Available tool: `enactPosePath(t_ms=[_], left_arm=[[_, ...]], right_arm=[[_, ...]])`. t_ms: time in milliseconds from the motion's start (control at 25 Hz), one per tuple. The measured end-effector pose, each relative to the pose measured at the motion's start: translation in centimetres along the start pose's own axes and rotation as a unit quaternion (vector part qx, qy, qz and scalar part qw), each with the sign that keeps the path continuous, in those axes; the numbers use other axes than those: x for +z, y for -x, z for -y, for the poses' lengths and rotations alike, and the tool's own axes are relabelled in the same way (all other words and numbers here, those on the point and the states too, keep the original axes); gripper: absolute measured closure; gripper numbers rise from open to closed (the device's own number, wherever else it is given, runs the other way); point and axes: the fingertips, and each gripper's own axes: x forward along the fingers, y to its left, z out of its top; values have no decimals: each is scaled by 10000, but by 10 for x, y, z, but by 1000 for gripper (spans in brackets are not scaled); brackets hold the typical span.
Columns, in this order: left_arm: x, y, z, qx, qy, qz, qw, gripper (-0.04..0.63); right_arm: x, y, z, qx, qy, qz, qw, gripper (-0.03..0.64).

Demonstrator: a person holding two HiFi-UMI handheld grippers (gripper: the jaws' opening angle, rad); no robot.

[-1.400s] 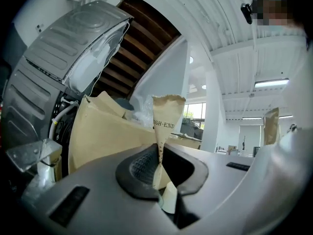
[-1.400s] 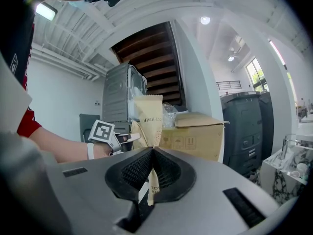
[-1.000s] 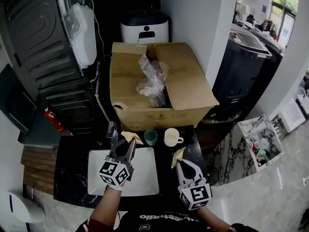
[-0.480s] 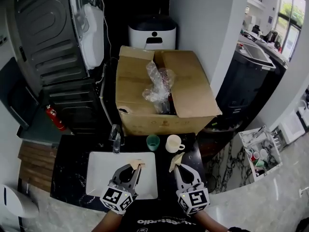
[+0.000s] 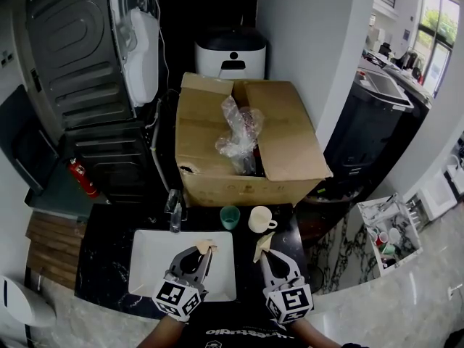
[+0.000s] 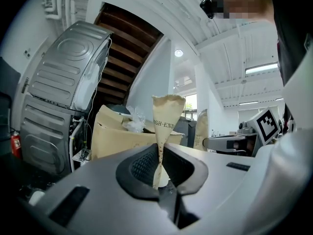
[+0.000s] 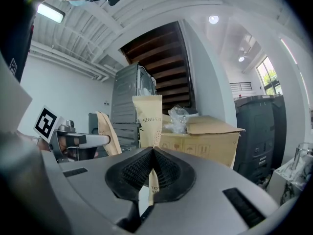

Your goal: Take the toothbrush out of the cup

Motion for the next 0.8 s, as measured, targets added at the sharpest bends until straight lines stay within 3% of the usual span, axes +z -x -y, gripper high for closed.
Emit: enactPosePath(t_ms=[480,680,800], left_arm=[[4,0,-2,-89,68,14,9999,561],[1,-1,-5,-162,470,52,9987,561],[-1,-1,-4,-179,438,23,9989,562]], right_arm=[[4,-2,-3,-46,144,-10,9999,579],[7,-1,-3,-56,115,25,9999,579],[7,0,-2,-79,103,24,9999,580]])
